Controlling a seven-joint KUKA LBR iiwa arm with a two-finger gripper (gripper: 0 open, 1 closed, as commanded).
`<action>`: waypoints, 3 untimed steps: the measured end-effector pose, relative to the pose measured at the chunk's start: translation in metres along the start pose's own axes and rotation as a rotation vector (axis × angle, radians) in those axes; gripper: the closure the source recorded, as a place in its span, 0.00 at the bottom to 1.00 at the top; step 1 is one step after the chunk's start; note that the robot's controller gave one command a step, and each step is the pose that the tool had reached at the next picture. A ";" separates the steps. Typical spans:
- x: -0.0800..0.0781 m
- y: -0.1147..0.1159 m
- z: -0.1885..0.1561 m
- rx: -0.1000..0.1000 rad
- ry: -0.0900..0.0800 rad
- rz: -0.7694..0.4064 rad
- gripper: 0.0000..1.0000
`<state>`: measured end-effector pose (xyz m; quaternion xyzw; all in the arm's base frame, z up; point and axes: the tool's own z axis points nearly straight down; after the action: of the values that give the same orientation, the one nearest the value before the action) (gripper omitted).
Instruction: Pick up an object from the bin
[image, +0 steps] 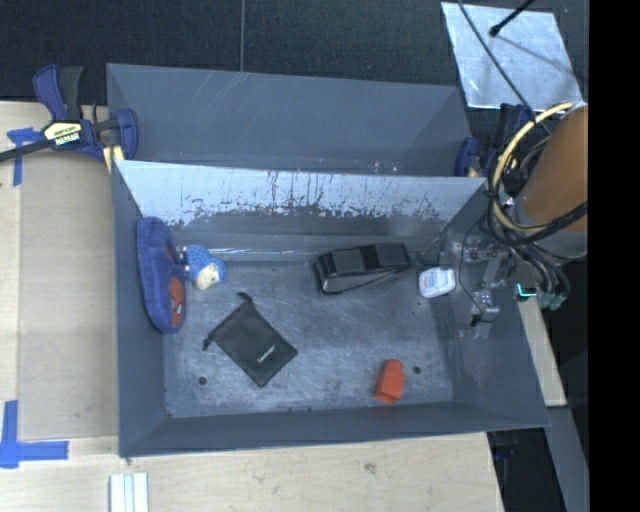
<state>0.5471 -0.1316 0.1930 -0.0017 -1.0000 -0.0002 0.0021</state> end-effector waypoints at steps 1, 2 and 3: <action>-0.081 0.028 0.082 0.006 -0.015 -0.203 0.00; -0.085 0.028 0.074 0.008 -0.028 -0.202 1.00; -0.062 0.034 -0.015 0.004 -0.017 -0.212 1.00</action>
Offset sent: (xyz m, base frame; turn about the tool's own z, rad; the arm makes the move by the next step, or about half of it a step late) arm 0.0781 0.0303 -0.0839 -0.2056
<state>0.6094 -0.0976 0.2083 0.1044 -0.9945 0.0016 -0.0063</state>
